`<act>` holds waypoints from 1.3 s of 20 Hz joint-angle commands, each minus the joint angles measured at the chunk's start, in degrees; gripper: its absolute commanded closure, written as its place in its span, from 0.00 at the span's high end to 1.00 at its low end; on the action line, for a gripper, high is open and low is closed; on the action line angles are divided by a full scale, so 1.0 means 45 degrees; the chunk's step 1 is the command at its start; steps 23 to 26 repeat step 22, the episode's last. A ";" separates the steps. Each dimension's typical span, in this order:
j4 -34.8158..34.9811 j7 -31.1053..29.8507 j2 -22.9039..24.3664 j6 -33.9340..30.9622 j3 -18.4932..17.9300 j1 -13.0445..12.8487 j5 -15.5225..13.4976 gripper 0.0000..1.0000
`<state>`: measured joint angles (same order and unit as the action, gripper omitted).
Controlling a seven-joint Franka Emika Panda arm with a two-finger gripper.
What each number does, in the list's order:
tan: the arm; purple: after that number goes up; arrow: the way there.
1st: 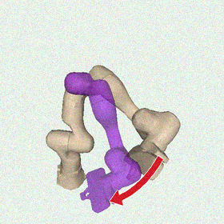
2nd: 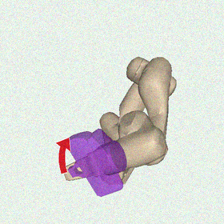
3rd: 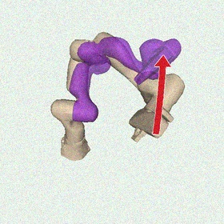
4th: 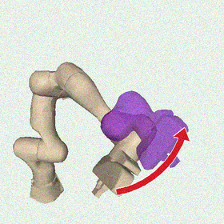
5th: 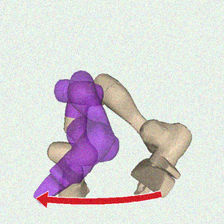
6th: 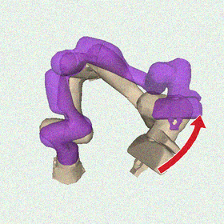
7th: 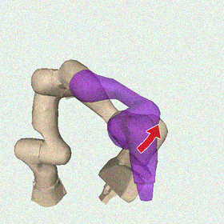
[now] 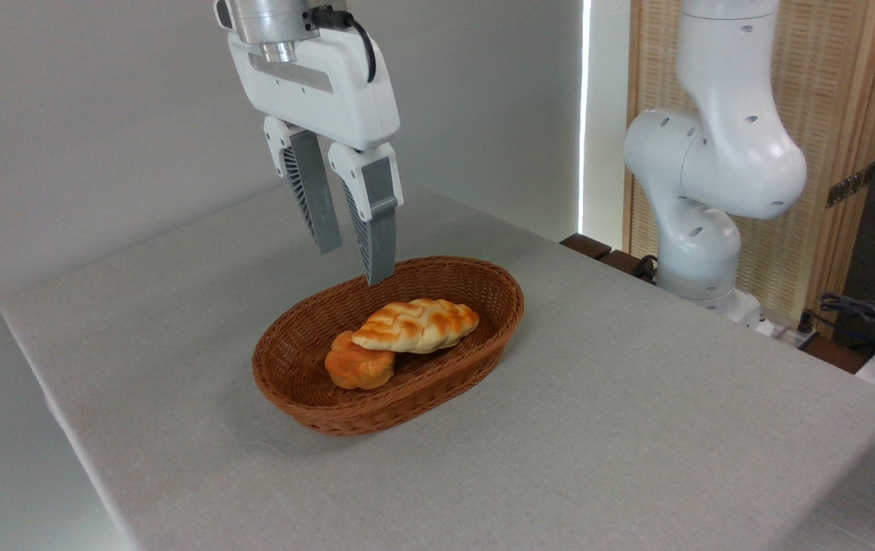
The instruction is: Put bread into the basket
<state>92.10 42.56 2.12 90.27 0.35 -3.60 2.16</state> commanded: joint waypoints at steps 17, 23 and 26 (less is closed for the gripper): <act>-0.0329 -0.0220 -0.0119 -0.0099 -0.0136 0.0137 -0.1028 1.00; -0.0329 -0.0200 -0.0119 -0.0118 -0.0155 0.0137 -0.1009 1.00; -0.0329 -0.0200 -0.0119 -0.0118 -0.0155 0.0137 -0.1009 1.00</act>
